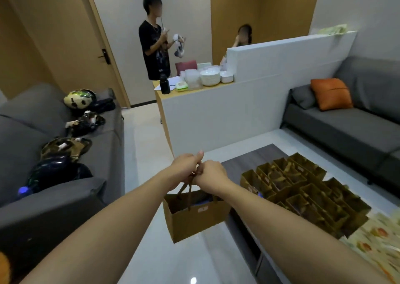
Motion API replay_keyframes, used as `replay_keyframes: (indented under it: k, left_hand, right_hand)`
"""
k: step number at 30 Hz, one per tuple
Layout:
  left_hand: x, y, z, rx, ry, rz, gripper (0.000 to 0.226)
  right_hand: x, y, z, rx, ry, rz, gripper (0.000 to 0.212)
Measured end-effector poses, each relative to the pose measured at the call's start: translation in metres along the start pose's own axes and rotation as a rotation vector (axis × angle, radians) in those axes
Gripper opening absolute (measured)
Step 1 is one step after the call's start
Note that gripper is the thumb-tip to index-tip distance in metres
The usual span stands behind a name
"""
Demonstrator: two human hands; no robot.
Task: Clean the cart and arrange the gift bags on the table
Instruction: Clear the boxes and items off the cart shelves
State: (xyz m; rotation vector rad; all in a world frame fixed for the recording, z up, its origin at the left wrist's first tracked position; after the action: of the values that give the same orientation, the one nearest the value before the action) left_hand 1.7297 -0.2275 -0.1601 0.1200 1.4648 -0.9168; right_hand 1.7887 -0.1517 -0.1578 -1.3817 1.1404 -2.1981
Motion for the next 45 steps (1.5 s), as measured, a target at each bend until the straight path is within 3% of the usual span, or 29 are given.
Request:
replay_keyframes:
  k: [8, 12, 17, 23, 32, 39, 45]
  left_hand:
    - [0.006, -0.001, -0.125, 0.124, 0.100, -0.071, 0.048]
    - [0.008, -0.006, -0.194, 0.204, 0.198, -0.312, 0.036]
    - [0.001, -0.008, -0.260, 0.342, 0.329, -0.605, 0.028]
    - [-0.001, 0.005, -0.333, 0.450, 0.423, -0.618, 0.043]
    - [-0.014, 0.053, -0.435, 0.516, 0.464, -0.587, 0.043]
    - [-0.029, 0.114, -0.543, 0.546, 0.462, -0.692, 0.044]
    - [-0.051, 0.190, -0.621, 0.716, 0.432, -0.802, 0.045]
  right_hand:
    - [-0.033, -0.004, -0.100, 0.039, 0.181, -0.231, 0.008]
    - [-0.043, -0.012, -0.146, -0.025, 0.295, -0.289, 0.022]
    - [-0.055, -0.033, -0.187, -0.120, 0.428, -0.365, 0.023]
    - [-0.069, -0.063, -0.234, -0.281, 0.527, -0.403, 0.018]
    - [-0.106, -0.107, -0.325, -0.400, 0.591, -0.356, 0.021]
    - [-0.180, -0.126, -0.437, -0.301, 0.632, -0.139, 0.007]
    - [-0.268, -0.144, -0.512, -0.137, 0.756, -0.027, 0.002]
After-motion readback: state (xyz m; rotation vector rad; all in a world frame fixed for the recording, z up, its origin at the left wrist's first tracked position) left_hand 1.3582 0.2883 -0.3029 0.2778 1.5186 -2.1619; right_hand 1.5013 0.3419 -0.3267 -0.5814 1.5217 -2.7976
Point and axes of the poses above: each hand's wrist, its own z-axis away from the middle knuckle, its own y-axis out of the palm, x = y × z, the point moved 10 cm from there along -z, towards the middle knuckle, and after that the axes turned 11 degrees about y, right-handed, at the moved point
